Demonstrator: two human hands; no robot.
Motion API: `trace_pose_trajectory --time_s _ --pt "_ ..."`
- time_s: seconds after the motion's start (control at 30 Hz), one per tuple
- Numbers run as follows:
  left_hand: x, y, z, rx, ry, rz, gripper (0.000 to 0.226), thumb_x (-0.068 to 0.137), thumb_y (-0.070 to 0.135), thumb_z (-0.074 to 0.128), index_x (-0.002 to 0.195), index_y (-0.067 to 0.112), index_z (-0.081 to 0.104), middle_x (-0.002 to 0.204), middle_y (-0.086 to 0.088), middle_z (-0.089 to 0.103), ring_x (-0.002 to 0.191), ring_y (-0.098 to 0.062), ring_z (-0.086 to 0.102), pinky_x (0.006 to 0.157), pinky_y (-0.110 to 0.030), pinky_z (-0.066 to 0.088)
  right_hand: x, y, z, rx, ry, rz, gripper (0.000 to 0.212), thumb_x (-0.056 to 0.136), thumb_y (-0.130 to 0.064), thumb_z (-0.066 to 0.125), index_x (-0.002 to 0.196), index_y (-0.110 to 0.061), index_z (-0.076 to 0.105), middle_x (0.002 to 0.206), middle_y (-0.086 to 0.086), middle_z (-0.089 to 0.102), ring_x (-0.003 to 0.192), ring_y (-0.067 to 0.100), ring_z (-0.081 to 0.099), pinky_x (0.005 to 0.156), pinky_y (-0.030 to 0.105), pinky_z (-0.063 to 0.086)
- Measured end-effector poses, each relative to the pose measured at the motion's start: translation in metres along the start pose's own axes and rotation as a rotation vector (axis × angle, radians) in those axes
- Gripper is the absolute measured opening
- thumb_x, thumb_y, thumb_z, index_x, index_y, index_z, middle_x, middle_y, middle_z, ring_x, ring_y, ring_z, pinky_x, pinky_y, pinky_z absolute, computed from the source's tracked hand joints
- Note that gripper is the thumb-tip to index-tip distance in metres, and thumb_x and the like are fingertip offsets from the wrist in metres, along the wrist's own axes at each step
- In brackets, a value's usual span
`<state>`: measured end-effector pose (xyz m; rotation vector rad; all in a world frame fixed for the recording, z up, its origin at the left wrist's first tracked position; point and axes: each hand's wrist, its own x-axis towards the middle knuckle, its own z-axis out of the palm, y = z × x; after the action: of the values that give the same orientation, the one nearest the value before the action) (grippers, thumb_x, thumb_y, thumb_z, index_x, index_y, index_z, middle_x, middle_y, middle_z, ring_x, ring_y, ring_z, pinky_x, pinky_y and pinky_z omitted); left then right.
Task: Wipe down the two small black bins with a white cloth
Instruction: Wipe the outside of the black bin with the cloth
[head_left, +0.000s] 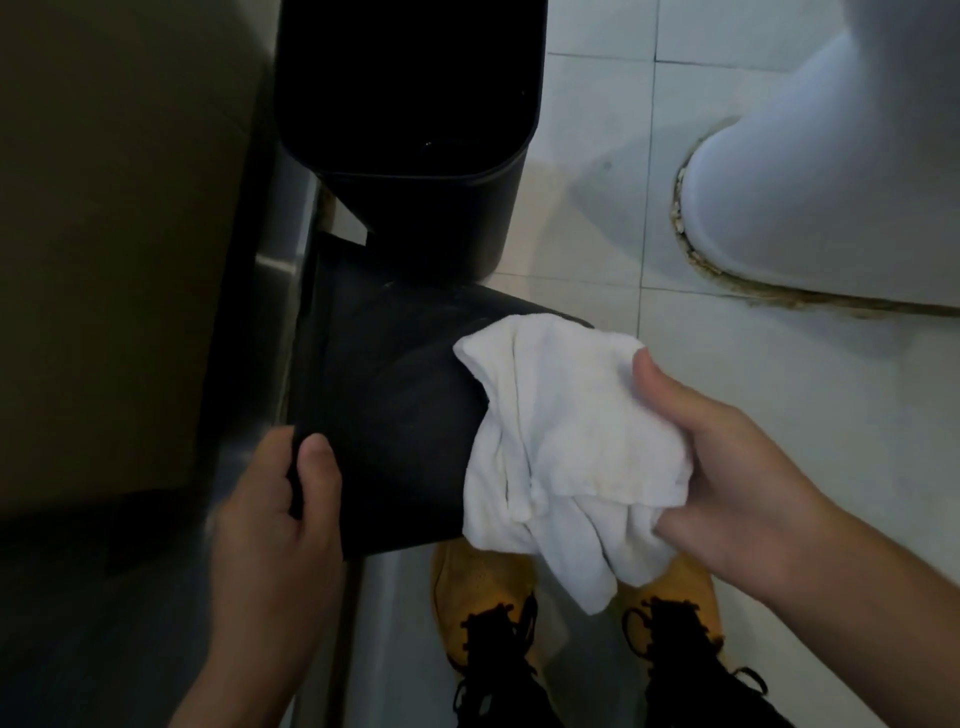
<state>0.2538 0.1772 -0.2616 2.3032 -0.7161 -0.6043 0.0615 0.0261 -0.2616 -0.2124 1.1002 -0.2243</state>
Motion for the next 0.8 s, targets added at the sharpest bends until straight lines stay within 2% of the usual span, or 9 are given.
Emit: trace_pose_trajectory --time_s 0.1,0.2,0.33,0.43,0.5,0.57,0.67,0.73,0.8 --pt "0.0 0.0 0.0 0.012 0.0 0.007 0.034 0.093 0.052 0.033 0.076 0.025 0.047 0.061 -0.013 0.051 0.057 -0.026 0.05 0.045 -0.042 0.036 0.0 0.004 0.0 0.005 -0.009 0.067 0.041 0.088 -0.028 0.067 0.123 -0.008 0.068 0.117 0.013 0.072 0.107 0.03 0.07 0.1 0.044 0.047" --pt "0.001 -0.001 0.0 0.02 -0.002 0.03 0.034 0.096 0.05 0.035 0.077 0.025 0.047 0.058 -0.007 0.05 0.057 -0.025 0.05 0.043 -0.038 0.035 -0.012 0.002 0.005 -0.136 0.033 -0.057 0.037 0.087 -0.028 0.067 0.121 -0.013 0.069 0.112 0.006 0.075 0.103 0.023 0.072 0.094 0.042 0.05" --pt "0.002 -0.003 -0.001 0.024 0.0 0.039 0.039 0.096 0.056 0.033 0.076 0.025 0.046 0.068 -0.002 0.053 0.056 -0.023 0.049 0.042 -0.037 0.034 -0.032 -0.014 0.012 -0.466 0.395 -0.57 0.012 0.084 -0.035 0.073 0.093 -0.027 0.075 0.085 -0.01 0.077 0.076 0.007 0.074 0.072 0.034 0.056" --pt "0.002 -0.005 -0.002 0.038 -0.004 0.049 0.04 0.094 0.056 0.032 0.075 0.024 0.047 0.058 -0.005 0.049 0.052 -0.023 0.049 0.042 -0.039 0.035 -0.039 -0.026 0.018 -0.982 0.658 -1.036 0.022 0.083 -0.055 0.069 0.078 -0.036 0.06 0.072 -0.025 0.063 0.068 -0.011 0.062 0.068 0.012 0.051" --pt "0.003 -0.006 -0.002 0.046 -0.004 0.06 0.039 0.09 0.056 0.031 0.075 0.023 0.046 0.057 -0.004 0.049 0.051 -0.022 0.049 0.042 -0.038 0.036 -0.032 -0.017 0.03 -1.058 0.59 -1.147 0.015 0.085 -0.043 0.069 0.087 -0.031 0.06 0.075 -0.021 0.062 0.073 -0.011 0.061 0.068 0.007 0.048" --pt "0.003 -0.007 -0.002 0.051 -0.004 0.07 0.037 0.089 0.053 0.032 0.074 0.022 0.045 0.056 -0.003 0.048 0.052 -0.021 0.048 0.042 -0.035 0.034 -0.012 0.003 0.043 -1.158 0.503 -1.213 0.022 0.082 -0.025 0.074 0.1 -0.017 0.065 0.087 -0.003 0.068 0.079 0.011 0.067 0.071 0.03 0.058" --pt "0.003 -0.009 -0.002 0.092 0.009 0.111 0.034 0.094 0.04 0.035 0.071 0.016 0.042 0.053 -0.005 0.044 0.055 -0.018 0.048 0.043 -0.028 0.03 0.029 0.039 0.057 -1.492 0.334 -1.348 0.027 0.072 -0.014 0.08 0.092 -0.004 0.066 0.085 0.011 0.065 0.071 0.028 0.062 0.062 0.037 0.057" --pt "0.003 -0.011 -0.002 0.098 0.006 0.116 0.036 0.094 0.04 0.034 0.071 0.013 0.042 0.054 -0.006 0.045 0.058 -0.018 0.049 0.045 -0.027 0.03 0.047 0.049 0.056 -1.612 0.208 -1.375 0.027 0.075 -0.025 0.08 0.091 -0.008 0.067 0.09 0.01 0.06 0.078 0.026 0.056 0.066 0.041 0.051" --pt "0.003 -0.012 -0.003 0.084 0.006 0.112 0.037 0.093 0.044 0.033 0.071 0.015 0.043 0.055 -0.006 0.046 0.056 -0.019 0.049 0.044 -0.028 0.031 0.057 0.047 0.047 -1.657 0.199 -1.358 0.043 0.079 -0.055 0.072 0.099 -0.018 0.069 0.111 0.012 0.058 0.105 0.031 0.053 0.087 0.046 0.042"
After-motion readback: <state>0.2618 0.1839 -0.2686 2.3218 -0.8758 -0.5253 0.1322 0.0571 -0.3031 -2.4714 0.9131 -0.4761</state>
